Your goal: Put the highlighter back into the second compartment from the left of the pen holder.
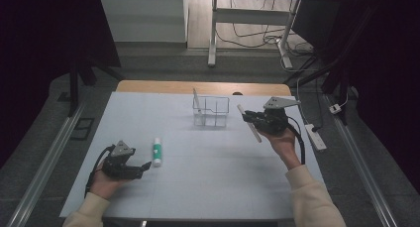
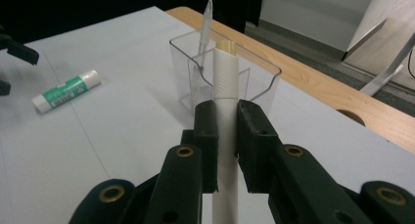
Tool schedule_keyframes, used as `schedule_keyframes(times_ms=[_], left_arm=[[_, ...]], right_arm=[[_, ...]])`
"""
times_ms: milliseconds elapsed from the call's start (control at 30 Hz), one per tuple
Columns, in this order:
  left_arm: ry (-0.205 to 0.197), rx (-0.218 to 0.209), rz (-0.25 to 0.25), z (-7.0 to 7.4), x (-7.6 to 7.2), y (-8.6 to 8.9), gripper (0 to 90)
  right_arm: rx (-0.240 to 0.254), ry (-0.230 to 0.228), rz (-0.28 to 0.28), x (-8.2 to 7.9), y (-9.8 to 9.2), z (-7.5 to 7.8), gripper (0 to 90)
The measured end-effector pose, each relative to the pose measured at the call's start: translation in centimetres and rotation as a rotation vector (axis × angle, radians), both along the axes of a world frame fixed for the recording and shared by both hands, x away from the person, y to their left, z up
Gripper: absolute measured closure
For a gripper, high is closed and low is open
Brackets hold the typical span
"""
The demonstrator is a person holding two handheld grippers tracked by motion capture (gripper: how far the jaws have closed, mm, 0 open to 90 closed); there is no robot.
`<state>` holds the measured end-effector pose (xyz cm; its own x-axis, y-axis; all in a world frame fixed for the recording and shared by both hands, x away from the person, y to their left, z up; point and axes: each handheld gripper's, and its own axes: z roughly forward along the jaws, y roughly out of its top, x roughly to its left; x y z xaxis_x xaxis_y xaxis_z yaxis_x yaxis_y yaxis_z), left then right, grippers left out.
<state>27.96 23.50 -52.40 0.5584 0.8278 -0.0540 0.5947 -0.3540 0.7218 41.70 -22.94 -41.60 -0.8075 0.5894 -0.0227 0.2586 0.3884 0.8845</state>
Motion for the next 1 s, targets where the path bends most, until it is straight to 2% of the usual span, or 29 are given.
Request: schedule_keyframes(times_ms=[233,700,1000], left_arm=[[-0.001,0.000,0.001,0.0,0.0,0.0,18.0],[-0.001,-0.001,0.002,0.1,0.0,0.1,18.0],[-0.002,-0.003,0.004,0.1,0.0,0.1,18.0]], right_arm=[[0.036,-0.039,-0.006,0.0,1.2,0.8,78.7],[0.093,-0.078,-0.006,0.5,3.0,2.0,78.7],[0.120,-0.107,-0.044,0.8,3.4,2.5,78.7]])
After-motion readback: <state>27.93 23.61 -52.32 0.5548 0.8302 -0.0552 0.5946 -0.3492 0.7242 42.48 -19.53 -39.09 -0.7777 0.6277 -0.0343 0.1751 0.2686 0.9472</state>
